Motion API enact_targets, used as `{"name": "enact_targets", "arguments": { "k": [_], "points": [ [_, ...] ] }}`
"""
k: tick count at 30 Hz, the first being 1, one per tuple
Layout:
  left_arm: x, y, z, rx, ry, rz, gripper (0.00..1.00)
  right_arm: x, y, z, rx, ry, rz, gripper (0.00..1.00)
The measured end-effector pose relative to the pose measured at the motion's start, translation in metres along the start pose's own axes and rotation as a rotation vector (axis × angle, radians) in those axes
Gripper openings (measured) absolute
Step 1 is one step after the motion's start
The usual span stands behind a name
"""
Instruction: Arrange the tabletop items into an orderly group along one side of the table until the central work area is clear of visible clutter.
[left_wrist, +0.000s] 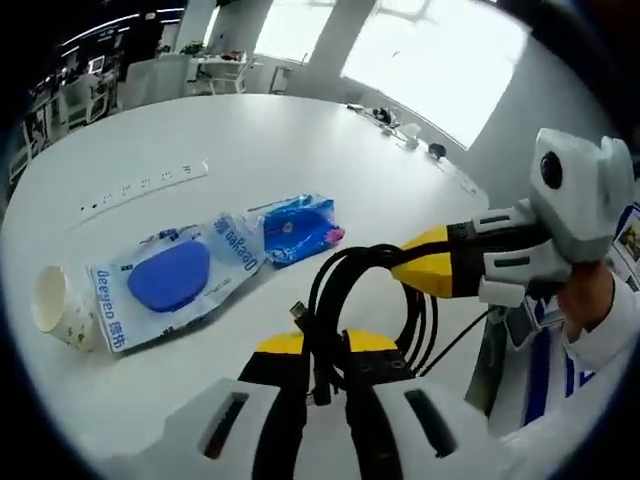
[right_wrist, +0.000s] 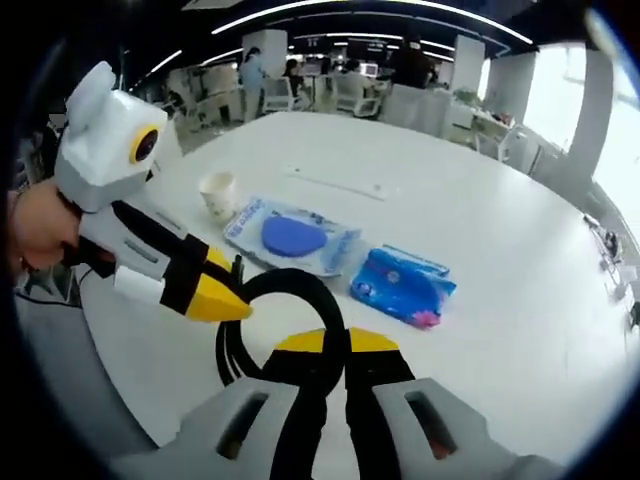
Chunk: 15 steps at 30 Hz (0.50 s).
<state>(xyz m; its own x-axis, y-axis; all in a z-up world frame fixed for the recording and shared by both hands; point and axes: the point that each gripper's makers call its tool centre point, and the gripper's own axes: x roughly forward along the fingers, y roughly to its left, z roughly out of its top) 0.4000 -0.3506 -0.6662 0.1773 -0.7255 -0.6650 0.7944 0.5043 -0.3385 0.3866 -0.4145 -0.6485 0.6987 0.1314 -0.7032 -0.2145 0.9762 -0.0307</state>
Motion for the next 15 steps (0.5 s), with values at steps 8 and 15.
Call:
{"name": "enact_targets", "arguments": {
  "k": [8,15],
  "points": [
    [0.033,-0.005,0.002,-0.005,0.021,-0.001,0.1,0.013,-0.026,-0.016,0.023,0.015,0.019,0.02],
    [0.062,0.007,-0.001,-0.034,0.08,0.01,0.1,0.039,-0.043,-0.028,0.048,0.03,0.031,0.02]
  ]
}}
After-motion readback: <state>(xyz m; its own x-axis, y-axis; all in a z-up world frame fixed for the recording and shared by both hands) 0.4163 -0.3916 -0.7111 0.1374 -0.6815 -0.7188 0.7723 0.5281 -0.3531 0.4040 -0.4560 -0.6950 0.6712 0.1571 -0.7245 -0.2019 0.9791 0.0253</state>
